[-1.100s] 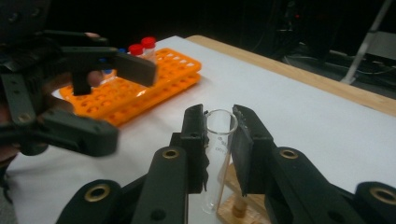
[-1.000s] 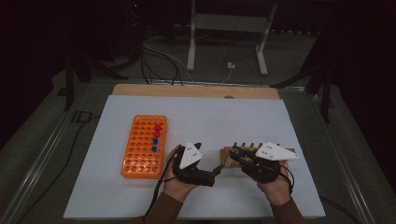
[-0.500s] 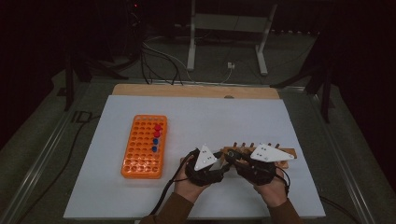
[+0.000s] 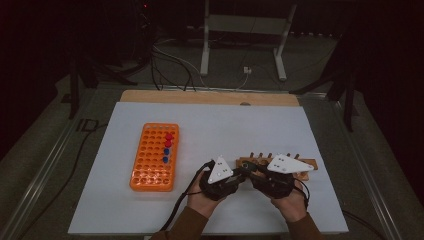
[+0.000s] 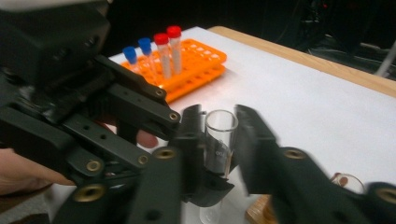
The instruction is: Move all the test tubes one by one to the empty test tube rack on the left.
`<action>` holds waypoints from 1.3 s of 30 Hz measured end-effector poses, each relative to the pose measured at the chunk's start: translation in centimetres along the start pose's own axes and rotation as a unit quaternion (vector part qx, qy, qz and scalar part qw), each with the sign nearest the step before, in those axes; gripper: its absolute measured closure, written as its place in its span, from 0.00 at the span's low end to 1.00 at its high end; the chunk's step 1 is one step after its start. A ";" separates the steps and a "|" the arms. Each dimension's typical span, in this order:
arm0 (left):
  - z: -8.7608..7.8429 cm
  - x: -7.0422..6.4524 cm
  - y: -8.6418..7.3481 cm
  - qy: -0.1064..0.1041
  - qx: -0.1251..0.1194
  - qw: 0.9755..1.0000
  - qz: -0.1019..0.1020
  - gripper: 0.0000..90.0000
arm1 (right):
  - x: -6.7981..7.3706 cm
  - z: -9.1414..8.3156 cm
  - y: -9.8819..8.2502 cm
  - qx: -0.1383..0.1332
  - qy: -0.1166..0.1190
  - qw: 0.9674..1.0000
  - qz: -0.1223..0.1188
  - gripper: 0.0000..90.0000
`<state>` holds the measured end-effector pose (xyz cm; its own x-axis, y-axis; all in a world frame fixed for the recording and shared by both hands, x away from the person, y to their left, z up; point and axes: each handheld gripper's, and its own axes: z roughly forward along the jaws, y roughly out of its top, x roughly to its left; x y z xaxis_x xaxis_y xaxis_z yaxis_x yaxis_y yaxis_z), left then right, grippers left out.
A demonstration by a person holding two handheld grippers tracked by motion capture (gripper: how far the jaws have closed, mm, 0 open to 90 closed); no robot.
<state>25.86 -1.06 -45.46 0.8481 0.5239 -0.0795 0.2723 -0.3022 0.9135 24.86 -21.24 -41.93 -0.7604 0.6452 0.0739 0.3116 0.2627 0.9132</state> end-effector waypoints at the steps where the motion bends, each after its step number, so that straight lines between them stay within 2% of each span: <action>1: 0.0 0.1 0.0 0.002 0.000 1.000 -0.003 0.84 | -0.1 -0.1 0.0 -0.005 0.002 1.000 0.005 0.65; 2: -0.1 0.2 -0.1 0.005 0.001 1.000 -0.004 0.85 | -0.3 -0.2 0.1 -0.009 0.001 1.000 0.012 0.57; 6: -0.3 0.6 -0.3 0.013 0.002 1.000 -0.015 0.85 | -0.9 -0.5 0.2 -0.022 -0.014 0.999 0.032 0.37; 12: -1.0 1.1 -0.5 0.023 0.001 0.999 -0.024 0.85 | -1.6 -0.8 0.2 -0.023 -0.039 0.998 0.044 0.16; 17: -1.9 1.6 -0.8 0.031 0.000 0.999 -0.030 0.85 | -2.3 -0.9 -0.1 -0.025 -0.063 0.996 0.054 0.04; 21: -2.7 2.1 -1.0 0.037 -0.001 0.999 -0.036 0.85 | -2.9 -1.1 -0.3 -0.026 -0.079 0.995 0.063 0.01; 27: -4.0 2.7 -1.4 0.048 -0.003 0.998 -0.038 0.85 | -3.3 -1.4 -0.5 -0.027 -0.097 0.993 0.062 0.00; 34: -6.0 3.4 -1.8 0.064 -0.010 0.997 -0.037 0.85 | -3.4 -1.5 -0.4 -0.029 -0.102 0.993 0.061 0.00; 39: -7.7 4.3 -2.1 0.083 -0.022 0.995 -0.044 0.85 | -3.4 -1.5 -0.5 -0.028 -0.105 0.992 0.060 0.00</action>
<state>25.45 7.96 -44.67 0.7342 0.6721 -0.0965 0.3189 -0.2159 0.9229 26.47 -24.65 -42.09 -0.5818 0.8066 0.1043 0.3559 0.1372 0.9244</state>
